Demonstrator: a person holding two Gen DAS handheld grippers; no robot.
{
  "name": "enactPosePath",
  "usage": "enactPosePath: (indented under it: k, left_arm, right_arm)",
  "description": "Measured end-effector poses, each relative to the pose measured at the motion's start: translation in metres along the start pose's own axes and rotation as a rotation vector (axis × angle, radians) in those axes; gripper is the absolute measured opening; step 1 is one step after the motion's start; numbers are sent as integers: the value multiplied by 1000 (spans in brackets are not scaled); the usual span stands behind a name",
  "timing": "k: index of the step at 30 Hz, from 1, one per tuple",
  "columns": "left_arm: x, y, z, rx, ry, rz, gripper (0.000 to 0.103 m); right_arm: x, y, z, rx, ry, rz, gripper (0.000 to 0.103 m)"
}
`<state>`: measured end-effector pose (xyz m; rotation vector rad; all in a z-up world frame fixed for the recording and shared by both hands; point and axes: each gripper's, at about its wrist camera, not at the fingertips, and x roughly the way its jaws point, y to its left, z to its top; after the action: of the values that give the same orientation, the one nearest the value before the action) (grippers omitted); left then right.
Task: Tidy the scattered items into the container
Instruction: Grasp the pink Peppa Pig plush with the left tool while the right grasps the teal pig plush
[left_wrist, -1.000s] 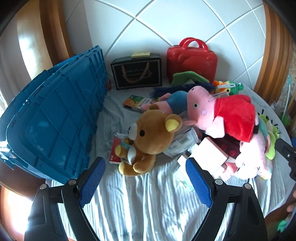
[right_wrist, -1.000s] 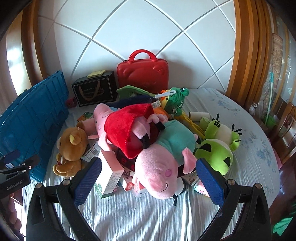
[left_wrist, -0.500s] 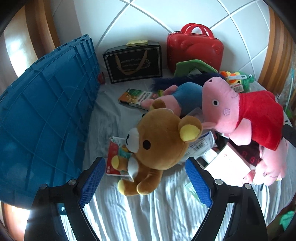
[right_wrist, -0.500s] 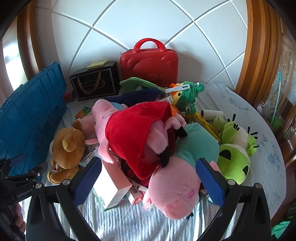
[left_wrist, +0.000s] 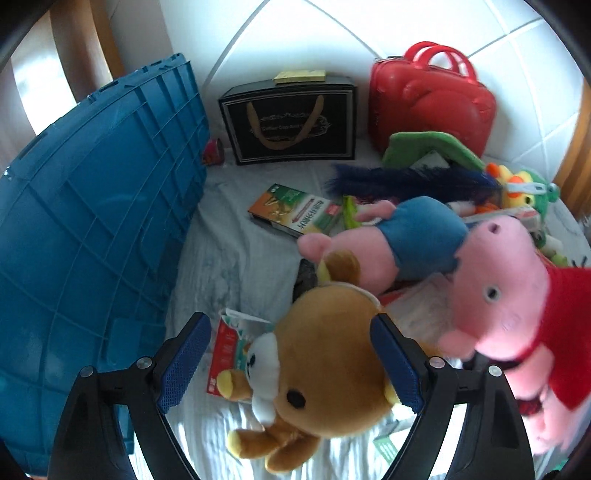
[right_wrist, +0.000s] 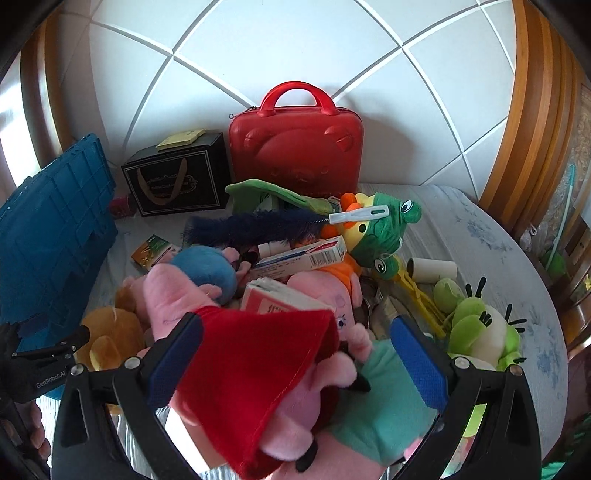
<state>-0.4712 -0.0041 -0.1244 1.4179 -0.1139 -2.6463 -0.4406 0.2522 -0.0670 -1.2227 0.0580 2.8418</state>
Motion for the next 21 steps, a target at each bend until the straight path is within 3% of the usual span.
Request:
enactPosePath:
  k: [5, 9, 15, 21]
  left_arm:
    - [15, 2, -2, -13, 16, -6, 89]
    - [0, 2, -25, 14, 1, -66, 90]
    - [-21, 9, -72, 34, 9, -185, 95]
    - [-46, 9, -116, 83, -5, -189, 96]
  right_arm:
    - [40, -6, 7, 5, 76, -20, 103]
    - [62, 6, -16, -4, 190, 90, 103]
    - [39, 47, -67, -101, 223, 146, 103]
    - [-3, 56, -115, -98, 184, 129, 103]
